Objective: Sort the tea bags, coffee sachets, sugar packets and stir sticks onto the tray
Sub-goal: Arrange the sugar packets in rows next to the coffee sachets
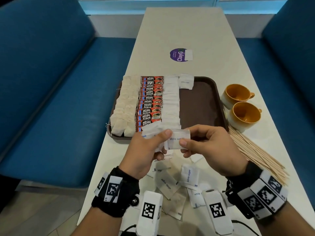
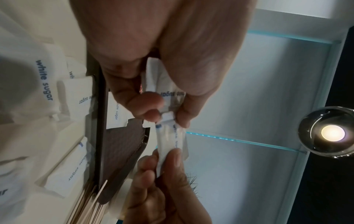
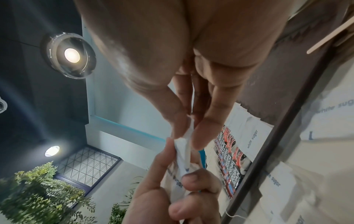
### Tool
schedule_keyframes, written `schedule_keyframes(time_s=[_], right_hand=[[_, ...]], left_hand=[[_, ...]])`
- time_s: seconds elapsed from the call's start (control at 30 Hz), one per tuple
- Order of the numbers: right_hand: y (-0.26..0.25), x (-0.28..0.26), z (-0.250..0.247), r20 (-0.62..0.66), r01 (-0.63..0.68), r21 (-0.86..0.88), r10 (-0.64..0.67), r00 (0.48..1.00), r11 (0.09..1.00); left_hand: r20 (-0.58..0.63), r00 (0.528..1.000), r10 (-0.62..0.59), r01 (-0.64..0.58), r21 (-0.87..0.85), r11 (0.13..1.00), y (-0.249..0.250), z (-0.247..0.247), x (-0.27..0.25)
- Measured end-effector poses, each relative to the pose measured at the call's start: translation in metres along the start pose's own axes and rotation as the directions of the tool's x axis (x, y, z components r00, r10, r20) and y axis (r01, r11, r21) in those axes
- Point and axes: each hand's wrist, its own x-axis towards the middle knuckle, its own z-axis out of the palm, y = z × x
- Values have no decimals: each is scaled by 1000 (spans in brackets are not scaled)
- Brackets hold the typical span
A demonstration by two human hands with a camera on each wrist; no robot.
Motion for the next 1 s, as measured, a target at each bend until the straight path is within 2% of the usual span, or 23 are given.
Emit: schedule_keyframes(time_s=[0.2, 0.33, 0.43, 0.53, 0.7, 0.83, 0.9, 1.0], right_hand=[[1, 3, -1, 49, -27, -27, 29, 998, 999], [4, 8, 0, -6, -25, -2, 25, 1000, 1000], [5, 14, 1, -58, -23, 40, 26, 998, 999], [3, 20, 3, -55, -50, 77, 54, 997, 996], [2, 30, 4, -61, -73, 94, 79, 995, 993], [-9, 45, -2, -155, -107, 171, 134, 979, 979], [-17, 58, -12, -177, -69, 210, 107, 978, 975], [-29, 88, -33, -206, 13, 160, 20, 978, 987]], left_hand=[[-21, 999, -29, 28, -60, 998, -2, 0, -2], [13, 999, -46, 47, -108, 993, 2, -4, 0], [70, 997, -37, 41, -54, 998, 1, -11, 1], [112, 993, -30, 30, 10, 1000, -1, -16, 3], [63, 998, -26, 27, -1, 1000, 0, -20, 7], [24, 999, -40, 42, -77, 996, 5, -22, 13], [9, 998, -54, 55, -121, 991, 8, -23, 17], [-12, 996, -83, 79, -190, 979, 11, -25, 25]])
